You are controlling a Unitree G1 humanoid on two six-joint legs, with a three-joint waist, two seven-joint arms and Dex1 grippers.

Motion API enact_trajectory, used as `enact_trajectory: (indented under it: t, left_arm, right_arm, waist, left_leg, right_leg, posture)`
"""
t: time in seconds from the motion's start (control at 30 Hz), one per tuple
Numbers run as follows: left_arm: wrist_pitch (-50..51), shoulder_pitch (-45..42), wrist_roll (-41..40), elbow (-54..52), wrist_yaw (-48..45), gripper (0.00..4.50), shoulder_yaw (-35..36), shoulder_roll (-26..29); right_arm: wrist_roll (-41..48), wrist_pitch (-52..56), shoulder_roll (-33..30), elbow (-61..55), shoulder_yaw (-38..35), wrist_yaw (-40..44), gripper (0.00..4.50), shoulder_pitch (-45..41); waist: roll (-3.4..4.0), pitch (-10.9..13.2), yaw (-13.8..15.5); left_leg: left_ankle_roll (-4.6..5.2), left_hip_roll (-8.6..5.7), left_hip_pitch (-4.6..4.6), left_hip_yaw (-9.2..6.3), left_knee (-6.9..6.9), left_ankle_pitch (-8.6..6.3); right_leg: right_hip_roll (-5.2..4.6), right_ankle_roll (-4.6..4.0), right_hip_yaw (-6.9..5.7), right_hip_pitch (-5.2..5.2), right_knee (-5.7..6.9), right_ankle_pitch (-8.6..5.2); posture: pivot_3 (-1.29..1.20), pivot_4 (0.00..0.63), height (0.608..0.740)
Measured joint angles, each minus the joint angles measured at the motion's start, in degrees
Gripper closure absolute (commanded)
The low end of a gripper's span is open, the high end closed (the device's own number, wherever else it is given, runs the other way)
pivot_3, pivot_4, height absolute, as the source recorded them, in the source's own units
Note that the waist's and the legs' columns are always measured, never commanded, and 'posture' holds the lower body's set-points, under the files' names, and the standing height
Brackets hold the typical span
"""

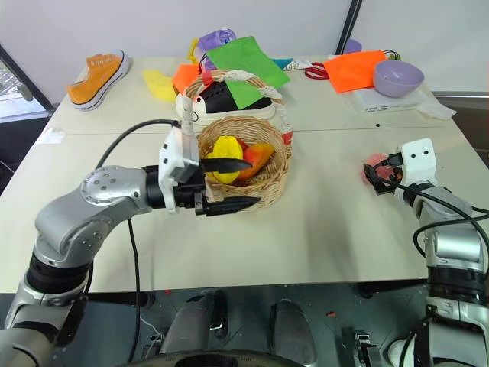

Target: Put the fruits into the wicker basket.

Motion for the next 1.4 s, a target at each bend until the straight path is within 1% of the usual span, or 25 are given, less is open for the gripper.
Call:
enact_trajectory:
  t: [0.07, 0.13, 0.2, 0.23, 0.27, 0.4, 0.47, 0.53, 0.6, 0.7, 0.77, 0.8, 0.87, 0.93, 1.03, 1.1, 1.13, 1.17, 1.23, 1.3, 1.33, 1.4]
  left_arm:
    - [0.66, 0.16, 0.26, -0.68, 1.05, 1.07, -0.39, -0.35]
    - [0.84, 0.15, 0.69, -1.00, 2.32, 1.01, -0.43, -0.93]
    - [0.89, 0.15, 1.04, -1.04, 3.17, 1.01, -0.43, -1.22]
    - [0.91, 0.15, 1.24, -1.05, 3.46, 1.01, -0.43, -1.29]
    - [0.91, 0.15, 1.40, -1.06, 3.63, 1.01, -0.43, -1.21]
    - [0.85, 0.50, 1.82, -1.11, 3.82, 1.01, 0.02, 0.10]
    - [0.68, 2.03, 1.93, -1.08, 3.84, 1.01, 1.75, 1.38]
    - [0.59, 3.61, 1.92, -0.43, 4.05, 1.01, 4.91, 2.70]
    - [0.10, 5.06, 1.95, 0.88, 4.74, 1.01, 9.12, 3.77]
    - [-2.76, 9.49, 2.38, 3.61, 3.92, 1.01, 15.23, 6.01]
    - [-5.48, 12.76, 3.11, 6.22, 2.37, 1.01, 18.08, 7.22]
    - [-7.06, 14.16, 3.66, 7.13, 1.56, 1.01, 19.00, 7.51]
    - [-10.07, 16.52, 4.73, 8.75, -0.21, 1.01, 20.24, 8.01]
    - [-12.31, 18.11, 5.25, 9.40, -1.35, 1.01, 21.05, 8.39]
    - [-13.51, 19.03, 5.34, 9.89, -1.53, 1.01, 21.67, 8.35]
    - [-14.03, 19.76, 5.47, 9.74, -1.30, 1.01, 21.81, 8.29]
    - [-14.09, 20.35, 5.49, 9.64, -1.17, 1.01, 21.85, 8.25]
    - [-14.09, 20.84, 5.49, 9.55, -0.89, 1.01, 21.85, 8.11]
    - [-14.02, 21.50, 5.46, 8.61, -0.16, 1.01, 21.85, 7.98]
    - [-14.00, 21.85, 5.13, 7.17, 0.41, 1.01, 21.95, 7.68]
    - [-13.90, 22.18, 5.04, 6.67, 0.61, 1.01, 21.94, 7.61]
    - [-13.65, 22.85, 4.91, 5.76, 0.93, 1.01, 21.79, 7.28]
  right_arm:
    - [0.10, 0.10, 0.80, 2.66, -0.04, -0.41, 0.00, -1.39]
    - [0.53, 0.49, 1.53, 4.66, -0.15, -0.51, 0.55, -2.04]
    - [0.78, 0.80, 1.87, 4.91, -0.50, -0.53, 1.25, -2.29]
    - [0.96, 0.96, 1.88, 4.95, -0.60, -0.56, 1.49, -2.33]
    - [1.10, 1.08, 1.88, 4.95, -0.60, -0.59, 1.54, -2.38]
    - [1.44, 1.24, 1.83, 3.43, -0.59, 0.53, 1.54, -2.03]
    - [3.09, 1.31, 1.02, -2.69, -0.38, 4.28, 1.54, 0.17]
    - [6.66, 1.54, -1.13, -11.57, -0.12, 10.06, 1.54, 3.32]
    - [12.01, 3.14, -3.55, -22.66, 0.00, 16.36, 1.54, 6.25]
    - [25.07, 10.32, -6.10, -39.07, 0.47, 22.87, 1.54, 8.51]
    - [31.57, 14.39, -5.29, -45.62, 3.01, 22.70, 1.54, 5.76]
    - [32.86, 15.81, -3.94, -47.35, 5.13, 21.50, 1.54, 3.31]
    - [30.97, 17.05, 0.75, -48.31, 12.15, 17.28, 1.54, -3.33]
    - [25.79, 17.26, 5.02, -46.47, 19.17, 12.34, 1.54, -8.79]
    - [17.97, 17.12, 11.01, -38.53, 24.47, 5.14, 1.54, -15.05]
    - [13.93, 16.38, 12.51, -34.07, 26.88, 3.03, 0.46, -16.62]
    - [12.40, 15.93, 12.95, -32.73, 27.68, 2.53, 0.16, -16.75]
    - [10.77, 15.35, 13.39, -31.34, 28.34, 2.01, 0.07, -16.74]
    - [10.01, 14.40, 13.40, -31.11, 28.39, 2.34, 0.07, -16.59]
    - [10.80, 13.08, 12.64, -34.33, 27.16, 4.82, 0.07, -15.26]
    - [11.90, 12.66, 11.84, -36.49, 26.51, 6.40, 0.07, -14.36]
    - [16.92, 13.53, 8.64, -41.52, 22.97, 10.63, 0.07, -10.75]
  waist:
    - [0.00, 0.00, -0.02]
    - [0.01, 0.00, -0.04]
    - [0.02, -0.01, -0.10]
    - [0.02, -0.01, -0.08]
    - [0.02, -0.01, -0.08]
    - [0.04, -0.01, -0.12]
    - [0.17, 0.01, -0.12]
    - [0.30, 0.05, -0.12]
    - [0.32, 0.04, -0.23]
    - [0.31, 0.03, -0.43]
    - [0.29, 0.04, -0.63]
    - [0.26, 0.02, -0.69]
    - [0.23, 0.01, -1.21]
    - [0.21, 0.00, -1.27]
    - [0.20, -0.01, -1.20]
    - [0.19, -0.01, -1.17]
    - [0.19, -0.01, -1.22]
    - [0.20, -0.01, -1.29]
    - [0.20, -0.01, -1.35]
    - [0.20, -0.01, -1.33]
    - [0.20, -0.01, -1.38]
    - [0.19, -0.01, -1.15]
  left_leg:
    - [0.00, 0.00, 0.00, -0.01, 0.00, 0.00]
    - [0.00, 0.00, 0.00, -0.01, 0.00, 0.00]
    - [0.00, 0.00, 0.01, -0.01, 0.00, 0.00]
    - [0.00, 0.00, 0.01, -0.02, 0.00, 0.00]
    - [0.00, 0.01, 0.01, -0.02, 0.00, 0.00]
    - [0.00, 0.01, 0.00, -0.01, 0.00, 0.00]
    - [0.00, 0.02, 0.00, -0.01, -0.04, 0.00]
    - [0.02, 0.04, 0.00, -0.02, -0.09, -0.01]
    - [0.20, 0.09, 0.02, -0.05, -0.11, -0.12]
    - [0.21, 0.26, 0.08, -0.07, -0.16, -0.14]
    - [0.21, 0.27, 0.10, -0.06, -0.13, -0.15]
    - [0.21, 0.27, 0.10, -0.06, -0.11, -0.15]
    - [0.20, 0.26, 0.07, -0.05, -0.09, -0.15]
    - [0.20, 0.21, 0.04, -0.06, -0.09, -0.15]
    - [0.20, 0.14, -0.07, -0.05, -0.09, -0.14]
    - [0.21, 0.10, -0.12, -0.04, -0.10, -0.13]
    - [0.21, 0.10, -0.12, -0.02, -0.10, -0.13]
    - [0.21, 0.10, -0.14, 0.00, -0.13, -0.13]
    - [0.22, 0.11, -0.15, 0.01, -0.18, -0.13]
    - [0.22, 0.12, -0.14, 0.00, -0.21, -0.13]
    - [0.22, 0.12, -0.12, 0.01, -0.22, -0.13]
    - [0.24, 0.12, -0.11, -0.03, -0.22, -0.15]
  right_leg:
    - [0.00, 0.00, 0.00, 0.01, 0.00, 0.00]
    - [0.00, 0.00, 0.00, 0.02, 0.00, 0.00]
    - [0.00, 0.00, 0.00, 0.02, 0.00, 0.00]
    - [0.01, 0.00, -0.01, 0.02, 0.00, 0.00]
    - [0.01, 0.00, 0.00, 0.01, 0.00, 0.00]
    - [0.01, 0.00, 0.00, 0.00, 0.00, 0.00]
    - [0.01, 0.00, 0.01, -0.05, 0.00, 0.00]
    - [0.02, 0.00, 0.01, -0.08, 0.00, 0.00]
    - [0.07, 0.00, 0.00, -0.05, -0.01, 0.00]
    - [0.06, -0.02, -0.01, -0.01, -0.03, 0.00]
    - [0.02, -0.05, -0.01, -0.01, -0.02, 0.01]
    - [-0.01, -0.07, -0.02, -0.01, -0.02, 0.01]
    - [-0.08, -0.23, -0.03, -0.06, -0.02, -0.04]
    - [-0.15, -0.28, -0.05, -0.18, -0.02, -0.06]
    - [-0.21, -0.25, -0.06, -0.18, -0.02, -0.04]
    - [-0.22, -0.11, -0.06, -0.19, -0.02, 0.03]
    - [-0.22, -0.11, -0.06, -0.20, -0.03, 0.03]
    - [-0.22, -0.09, -0.06, -0.23, -0.03, 0.04]
    - [-0.19, -0.08, -0.06, -0.27, -0.02, 0.04]
    - [-0.18, -0.07, -0.07, -0.26, -0.02, 0.04]
    - [-0.17, -0.06, -0.06, -0.25, -0.03, 0.04]
    - [-0.17, -0.06, -0.08, -0.18, -0.05, 0.04]
  posture:
    - [0.00, 0.150, 0.733]
    - [0.00, 0.150, 0.733]
    - [0.00, 0.150, 0.733]
    - [0.00, 0.150, 0.733]
    - [0.00, 0.150, 0.733]
    - [0.00, 0.150, 0.733]
    - [0.00, 0.150, 0.733]
    - [0.00, 0.150, 0.733]
    - [0.00, 0.150, 0.733]
    - [0.00, 0.150, 0.733]
    - [0.00, 0.150, 0.733]
    - [0.00, 0.150, 0.733]
    - [0.00, 0.150, 0.733]
    - [0.00, 0.150, 0.733]
    - [0.00, 0.150, 0.733]
    - [0.00, 0.150, 0.733]
    - [0.00, 0.150, 0.733]
    - [0.00, 0.150, 0.733]
    - [0.00, 0.150, 0.733]
    - [0.00, 0.150, 0.733]
    - [0.00, 0.150, 0.733]
    - [0.00, 0.150, 0.733]
